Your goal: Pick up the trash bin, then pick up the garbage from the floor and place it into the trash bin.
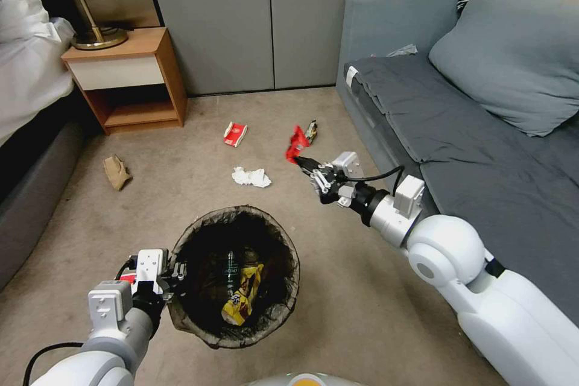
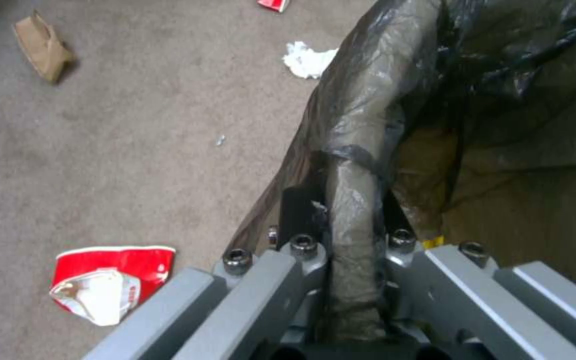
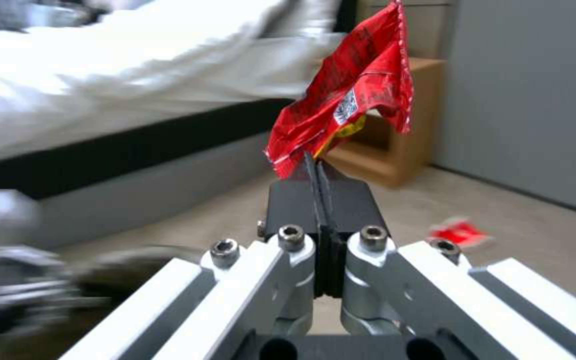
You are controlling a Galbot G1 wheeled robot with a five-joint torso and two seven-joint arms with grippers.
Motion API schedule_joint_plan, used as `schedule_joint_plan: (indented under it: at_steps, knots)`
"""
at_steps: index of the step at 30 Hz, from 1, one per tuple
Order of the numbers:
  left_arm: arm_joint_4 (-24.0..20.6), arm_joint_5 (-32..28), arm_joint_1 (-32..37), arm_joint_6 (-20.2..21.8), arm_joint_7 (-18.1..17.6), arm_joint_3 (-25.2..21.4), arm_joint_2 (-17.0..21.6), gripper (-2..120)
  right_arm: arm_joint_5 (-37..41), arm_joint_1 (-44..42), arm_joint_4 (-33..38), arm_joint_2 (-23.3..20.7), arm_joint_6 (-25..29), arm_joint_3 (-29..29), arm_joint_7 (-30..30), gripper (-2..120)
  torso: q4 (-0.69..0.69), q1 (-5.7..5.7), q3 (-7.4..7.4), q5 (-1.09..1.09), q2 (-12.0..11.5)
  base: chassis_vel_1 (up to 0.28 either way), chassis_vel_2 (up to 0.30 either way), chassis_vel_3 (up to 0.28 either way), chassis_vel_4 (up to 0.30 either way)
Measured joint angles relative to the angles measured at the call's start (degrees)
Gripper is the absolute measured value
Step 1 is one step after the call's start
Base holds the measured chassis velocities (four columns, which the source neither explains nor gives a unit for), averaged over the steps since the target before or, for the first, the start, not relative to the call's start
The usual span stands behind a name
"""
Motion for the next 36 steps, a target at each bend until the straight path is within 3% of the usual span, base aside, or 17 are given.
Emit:
schedule_joint_plan:
  at_steps: [13, 26, 36]
  knots:
    - [0.0, -1.6, -0.4, 0.1, -1.7, 0.0, 0.3, 0, -1.6, 1.2, 4.0, -0.4, -1.0, -13.7, 0.3, 0, 0.0, 0.0, 0.0, 0.0, 0.0, 0.0, 0.0, 0.0, 0.0]
    - [0.0, -3.4, -0.8, 0.1, -2.8, 0.3, 0.4, 0, -5.9, -0.4, 3.4, -2.2, -1.7, -16.1, -1.2, 0, -0.01, 0.0, 0.0, 0.01, 0.0, 0.0, 0.0, 0.0, 0.0]
    - [0.0, -3.4, -0.8, 0.1, -2.8, 0.3, 0.5, 0, -7.7, -1.2, 3.2, -2.1, -2.0, -16.3, 0.2, 34, 0.0, 0.0, 0.0, 0.01, 0.0, 0.0, 0.0, 0.0, 0.0]
